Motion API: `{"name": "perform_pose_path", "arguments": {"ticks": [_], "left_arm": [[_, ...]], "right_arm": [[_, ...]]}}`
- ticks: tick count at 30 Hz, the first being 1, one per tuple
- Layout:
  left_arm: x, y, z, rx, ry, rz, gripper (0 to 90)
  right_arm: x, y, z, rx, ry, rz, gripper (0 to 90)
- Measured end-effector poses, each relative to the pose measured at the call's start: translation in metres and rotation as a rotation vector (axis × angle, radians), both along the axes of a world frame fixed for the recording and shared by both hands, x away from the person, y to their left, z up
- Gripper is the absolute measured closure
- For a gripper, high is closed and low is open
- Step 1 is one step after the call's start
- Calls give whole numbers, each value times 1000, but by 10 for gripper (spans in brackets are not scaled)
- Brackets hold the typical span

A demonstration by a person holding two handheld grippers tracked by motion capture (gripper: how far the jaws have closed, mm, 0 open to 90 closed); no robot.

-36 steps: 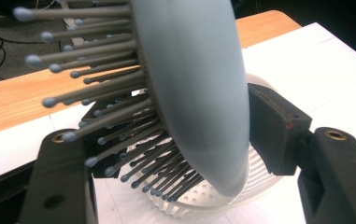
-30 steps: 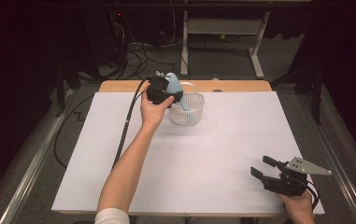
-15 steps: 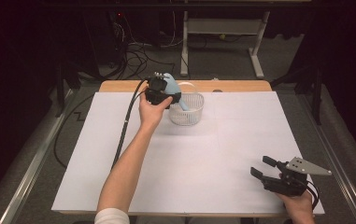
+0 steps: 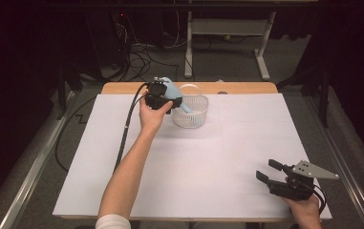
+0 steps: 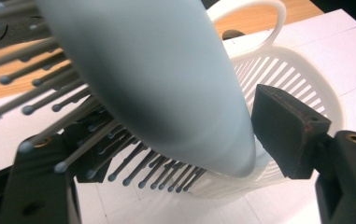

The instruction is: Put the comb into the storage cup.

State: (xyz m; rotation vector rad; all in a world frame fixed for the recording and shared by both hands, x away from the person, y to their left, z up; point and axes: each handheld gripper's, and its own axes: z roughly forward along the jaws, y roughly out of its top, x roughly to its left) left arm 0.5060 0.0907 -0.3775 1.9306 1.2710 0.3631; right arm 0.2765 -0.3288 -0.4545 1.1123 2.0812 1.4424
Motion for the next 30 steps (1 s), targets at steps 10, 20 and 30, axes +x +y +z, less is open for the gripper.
{"name": "perform_pose_path", "arguments": {"ticks": [10, 20, 30], "left_arm": [[-2, 3, -1, -9, -3, 1, 259], [-6, 7, -3, -25, -10, 4, 250], [-8, 9, -2, -12, -11, 1, 250]], "right_arm": [[0, 0, 0, 3, -1, 2, 292], [0, 0, 0, 2, -1, 1, 292], [0, 0, 0, 1, -2, 1, 293]]}}
